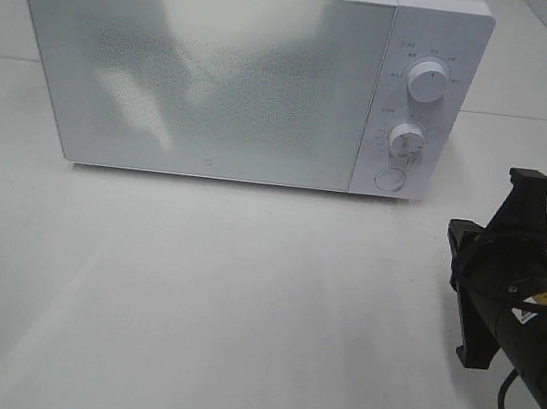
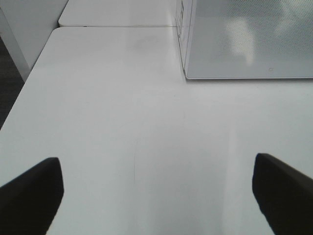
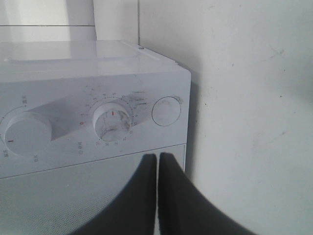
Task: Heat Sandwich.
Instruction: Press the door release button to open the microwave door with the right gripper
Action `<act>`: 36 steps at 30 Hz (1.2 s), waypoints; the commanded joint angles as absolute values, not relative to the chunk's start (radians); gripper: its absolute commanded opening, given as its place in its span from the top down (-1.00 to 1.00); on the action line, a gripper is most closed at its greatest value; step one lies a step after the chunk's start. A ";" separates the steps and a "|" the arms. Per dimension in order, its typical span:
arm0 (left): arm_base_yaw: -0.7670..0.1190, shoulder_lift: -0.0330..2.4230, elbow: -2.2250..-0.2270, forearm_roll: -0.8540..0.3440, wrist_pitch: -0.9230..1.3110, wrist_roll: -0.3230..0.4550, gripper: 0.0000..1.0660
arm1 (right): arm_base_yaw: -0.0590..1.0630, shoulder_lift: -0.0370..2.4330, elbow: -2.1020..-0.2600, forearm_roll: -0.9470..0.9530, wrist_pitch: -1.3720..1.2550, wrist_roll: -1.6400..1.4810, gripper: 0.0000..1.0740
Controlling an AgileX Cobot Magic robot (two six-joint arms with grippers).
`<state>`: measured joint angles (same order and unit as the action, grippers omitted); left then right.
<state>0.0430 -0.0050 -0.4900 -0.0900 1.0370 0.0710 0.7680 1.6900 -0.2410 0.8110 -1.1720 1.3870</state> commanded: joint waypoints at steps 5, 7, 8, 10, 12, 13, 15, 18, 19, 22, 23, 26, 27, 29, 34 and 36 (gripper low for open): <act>0.046 -0.024 -0.493 -0.090 1.028 0.065 -0.90 | 0.768 1.688 -0.248 0.783 -1.165 1.387 0.99; 0.046 -0.024 -0.493 -0.090 1.028 0.065 -0.90 | 0.763 1.688 -0.252 0.783 -1.163 1.387 0.99; 0.046 -0.024 -0.493 -0.090 1.028 0.065 -0.90 | 0.749 1.688 -0.258 0.764 -1.150 1.386 0.99; 0.046 -0.024 -0.493 -0.090 1.028 0.065 -0.90 | 0.690 1.689 -0.284 0.672 -1.101 1.387 0.99; 0.046 -0.024 -0.493 -0.090 1.028 0.065 -0.90 | 0.668 1.691 -0.292 0.641 -1.092 1.388 0.99; 0.046 -0.024 -0.493 -0.090 1.028 0.065 -0.90 | 0.648 1.697 -0.304 0.618 -1.087 1.390 0.99; 0.046 -0.024 -0.493 -0.090 1.028 0.065 -0.90 | 0.613 1.723 -0.331 0.581 -1.070 1.394 0.99; 0.046 -0.024 -0.493 -0.090 1.028 0.065 -0.90 | 0.588 1.754 -0.361 0.553 -1.029 1.412 0.99; 0.046 -0.024 -0.493 -0.090 1.028 0.065 -0.90 | 0.582 1.767 -0.370 0.541 -1.025 1.425 0.99; 0.046 -0.024 -0.493 -0.090 1.028 0.065 -0.90 | 0.575 1.791 -0.392 0.515 -1.025 1.460 0.99; 0.046 -0.024 -0.493 -0.090 1.028 0.065 -0.90 | 0.567 1.814 -0.415 0.488 -1.021 1.474 0.99; 0.046 -0.024 -0.493 -0.090 1.028 0.065 -0.90 | 0.553 1.836 -0.440 0.467 -1.003 1.477 0.99; 0.046 -0.024 -0.493 -0.090 1.028 0.065 -0.90 | 0.545 1.848 -0.453 0.455 -0.999 1.477 0.99; 0.046 -0.024 -0.493 -0.090 1.028 0.065 -0.90 | 0.524 1.877 -0.487 0.426 -0.991 1.487 0.99; 0.046 -0.024 -0.493 -0.090 1.028 0.065 -0.90 | 0.493 1.909 -0.528 0.388 -0.960 1.490 0.99; 0.046 -0.024 -0.493 -0.090 1.028 0.065 -0.90 | 0.477 1.922 -0.561 0.371 -0.913 1.490 0.99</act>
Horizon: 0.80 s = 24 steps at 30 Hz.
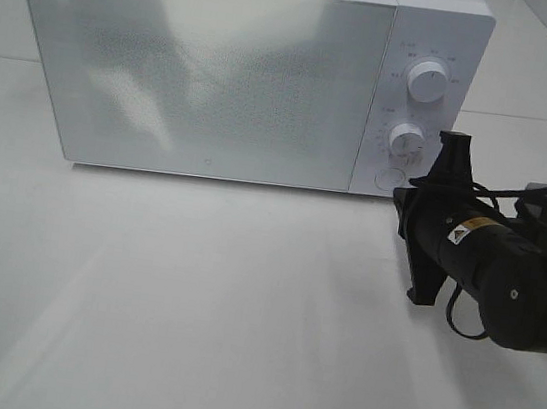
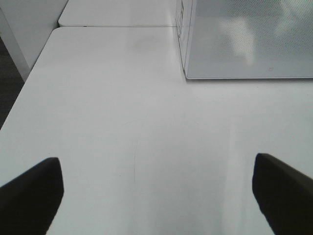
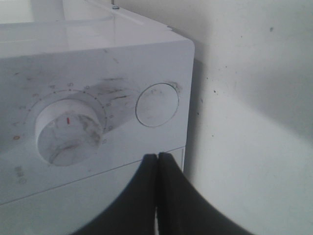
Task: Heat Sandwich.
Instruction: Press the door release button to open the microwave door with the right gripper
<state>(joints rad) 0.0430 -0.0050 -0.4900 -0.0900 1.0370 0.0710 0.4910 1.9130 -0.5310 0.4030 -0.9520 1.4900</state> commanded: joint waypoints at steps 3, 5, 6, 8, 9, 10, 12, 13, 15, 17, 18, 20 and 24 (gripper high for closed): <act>0.046 -0.024 -0.493 -0.090 1.028 0.065 -0.90 | 0.466 1.930 -0.586 0.362 -0.901 1.490 0.99; 0.046 -0.024 -0.493 -0.090 1.028 0.065 -0.90 | 0.466 1.954 -0.618 0.350 -0.887 1.490 0.99; 0.046 -0.024 -0.493 -0.090 1.028 0.065 -0.90 | 0.466 1.963 -0.630 0.350 -0.879 1.490 0.99; 0.046 -0.024 -0.493 -0.090 1.028 0.065 -0.90 | 0.466 1.970 -0.639 0.350 -0.877 1.490 0.99; 0.046 -0.024 -0.493 -0.090 1.028 0.065 -0.90 | 0.464 1.989 -0.658 0.350 -0.875 1.490 0.99; 0.046 -0.024 -0.493 -0.090 1.028 0.065 -0.90 | 0.458 1.997 -0.667 0.349 -0.875 1.489 0.99; 0.046 -0.024 -0.493 -0.090 1.028 0.065 -0.90 | 0.454 2.006 -0.674 0.347 -0.874 1.484 0.99; 0.046 -0.024 -0.493 -0.090 1.028 0.065 -0.90 | 0.447 2.017 -0.685 0.358 -0.877 1.479 0.99; 0.046 -0.024 -0.493 -0.090 1.028 0.065 -0.90 | 0.431 2.025 -0.696 0.355 -0.869 1.464 0.99; 0.046 -0.024 -0.493 -0.090 1.028 0.065 -0.90 | 0.428 2.029 -0.703 0.353 -0.867 1.461 0.99; 0.046 -0.024 -0.493 -0.090 1.028 0.065 -0.90 | 0.416 2.040 -0.719 0.349 -0.862 1.457 0.99; 0.046 -0.024 -0.493 -0.090 1.028 0.065 -0.90 | 0.406 2.055 -0.737 0.341 -0.854 1.457 0.99; 0.046 -0.024 -0.493 -0.090 1.028 0.065 -0.90 | 0.396 2.075 -0.768 0.342 -0.852 1.456 0.99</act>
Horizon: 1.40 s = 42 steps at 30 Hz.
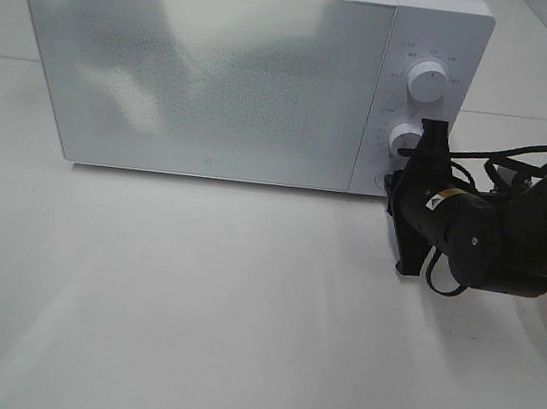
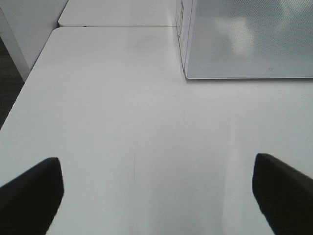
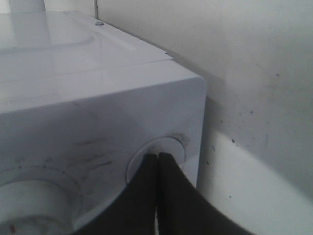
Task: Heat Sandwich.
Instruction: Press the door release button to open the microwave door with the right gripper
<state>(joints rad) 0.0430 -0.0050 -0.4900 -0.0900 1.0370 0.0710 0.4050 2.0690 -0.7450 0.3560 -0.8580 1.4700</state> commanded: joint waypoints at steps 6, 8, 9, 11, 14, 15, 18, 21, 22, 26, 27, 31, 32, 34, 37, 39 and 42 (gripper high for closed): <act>0.046 -0.024 -0.493 -0.090 1.028 0.065 -0.90 | 0.396 2.095 -0.811 0.353 -0.873 1.438 0.99; 0.046 -0.024 -0.493 -0.090 1.028 0.065 -0.90 | 0.396 2.095 -0.811 0.359 -0.891 1.437 0.99; 0.046 -0.024 -0.493 -0.090 1.028 0.065 -0.90 | 0.396 2.095 -0.811 0.368 -0.925 1.432 0.99; 0.046 -0.024 -0.493 -0.090 1.028 0.065 -0.90 | 0.396 2.095 -0.811 0.373 -0.955 1.425 0.99; 0.046 -0.024 -0.493 -0.090 1.028 0.065 -0.90 | 0.396 2.095 -0.816 0.377 -1.095 1.419 1.00; 0.046 -0.024 -0.493 -0.090 1.028 0.065 -0.90 | 0.396 2.095 -0.825 0.378 -1.139 1.418 0.99; 0.046 -0.024 -0.493 -0.090 1.028 0.065 -0.90 | 0.396 2.095 -0.839 0.378 -1.144 1.416 0.99; 0.046 -0.024 -0.493 -0.090 1.028 0.065 -0.90 | 0.396 2.107 -0.869 0.389 -1.153 1.415 0.99; 0.046 -0.024 -0.493 -0.090 1.028 0.065 -0.90 | 0.396 2.116 -0.880 0.391 -1.163 1.415 1.00; 0.046 -0.024 -0.493 -0.090 1.028 0.065 -0.90 | 0.385 2.156 -0.915 0.371 -1.193 1.427 0.99; 0.046 -0.024 -0.493 -0.090 1.028 0.065 -0.90 | 0.385 2.161 -0.921 0.368 -1.190 1.440 0.99; 0.046 -0.024 -0.493 -0.090 1.028 0.065 -0.90 | 0.385 2.164 -0.922 0.367 -1.187 1.438 0.99; 0.046 -0.024 -0.493 -0.090 1.028 0.065 -0.90 | 0.385 2.164 -0.922 0.364 -1.185 1.438 0.99; 0.046 -0.024 -0.493 -0.090 1.028 0.065 -0.90 | 0.385 2.164 -0.922 0.364 -1.182 1.438 0.99; 0.046 -0.024 -0.493 -0.090 1.028 0.065 -0.90 | 0.385 2.164 -0.922 0.363 -1.166 1.438 0.99; 0.046 -0.024 -0.493 -0.090 1.028 0.065 -0.90 | 0.385 2.164 -0.921 0.355 -1.150 1.439 0.99; 0.046 -0.024 -0.493 -0.090 1.028 0.065 -0.90 | 0.385 2.164 -0.921 0.333 -1.137 1.442 0.98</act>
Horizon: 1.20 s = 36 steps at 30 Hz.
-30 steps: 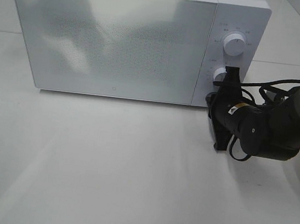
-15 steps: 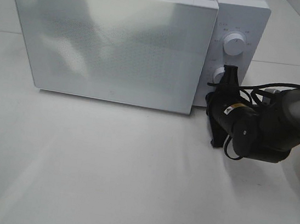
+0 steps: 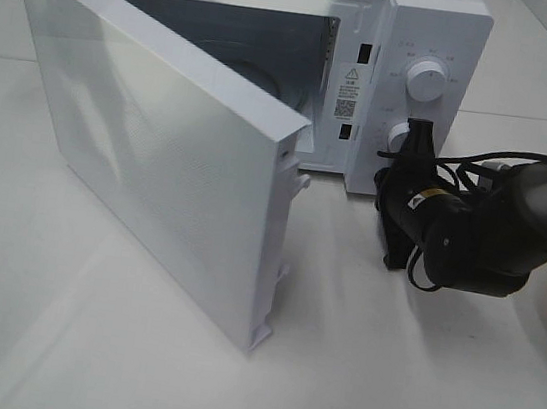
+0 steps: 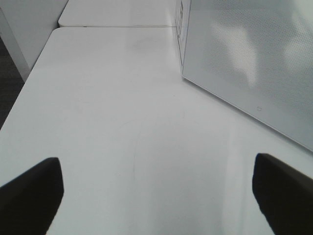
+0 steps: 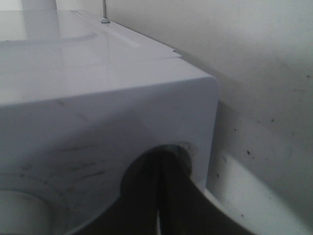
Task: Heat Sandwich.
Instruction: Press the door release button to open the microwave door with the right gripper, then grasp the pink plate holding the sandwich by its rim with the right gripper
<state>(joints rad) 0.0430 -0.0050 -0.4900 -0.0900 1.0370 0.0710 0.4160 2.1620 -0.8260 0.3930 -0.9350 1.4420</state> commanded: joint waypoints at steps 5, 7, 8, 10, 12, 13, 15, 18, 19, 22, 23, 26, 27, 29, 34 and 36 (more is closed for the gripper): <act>0.046 -0.024 -0.493 -0.090 1.028 0.065 -0.90 | 0.385 2.164 -0.921 0.313 -1.129 1.442 0.98; 0.046 -0.024 -0.493 -0.090 1.028 0.065 -0.90 | 0.385 2.164 -0.921 0.309 -1.117 1.445 0.98; 0.046 -0.024 -0.493 -0.090 1.028 0.065 -0.90 | 0.385 2.163 -0.921 0.306 -1.106 1.450 0.98; 0.046 -0.024 -0.493 -0.090 1.028 0.065 -0.90 | 0.385 2.161 -0.921 0.271 -1.068 1.479 0.98; 0.046 -0.024 -0.493 -0.090 1.028 0.065 -0.90 | 0.385 2.161 -0.921 0.261 -1.052 1.482 0.97; 0.046 -0.024 -0.493 -0.090 1.028 0.065 -0.90 | 0.385 2.161 -0.919 0.245 -1.028 1.482 0.97; 0.046 -0.024 -0.493 -0.090 1.028 0.065 -0.90 | 0.385 2.156 -0.907 0.238 -1.014 1.488 0.97; 0.046 -0.024 -0.493 -0.090 1.028 0.065 -0.90 | 0.385 2.136 -0.871 0.241 -0.982 1.488 0.97; 0.046 -0.024 -0.493 -0.090 1.028 0.065 -0.90 | 0.385 2.127 -0.853 0.241 -0.971 1.488 0.97; 0.046 -0.024 -0.493 -0.090 1.028 0.065 -0.90 | 0.385 2.104 -0.814 0.233 -0.936 1.488 0.97; 0.046 -0.024 -0.493 -0.090 1.028 0.065 -0.90 | 0.385 2.096 -0.799 0.229 -0.925 1.488 0.97; 0.046 -0.024 -0.493 -0.090 1.028 0.065 -0.90 | 0.385 2.072 -0.754 0.222 -0.894 1.488 0.97; 0.046 -0.024 -0.493 -0.090 1.028 0.065 -0.90 | 0.385 2.066 -0.740 0.218 -0.886 1.488 0.96; 0.046 -0.024 -0.493 -0.090 1.028 0.065 -0.90 | 0.385 2.050 -0.717 0.211 -0.869 1.488 0.96; 0.046 -0.024 -0.493 -0.090 1.028 0.065 -0.90 | 0.385 2.013 -0.647 0.179 -0.859 1.494 0.96; 0.046 -0.024 -0.493 -0.090 1.028 0.065 -0.90 | 0.385 2.006 -0.637 0.171 -0.859 1.495 0.96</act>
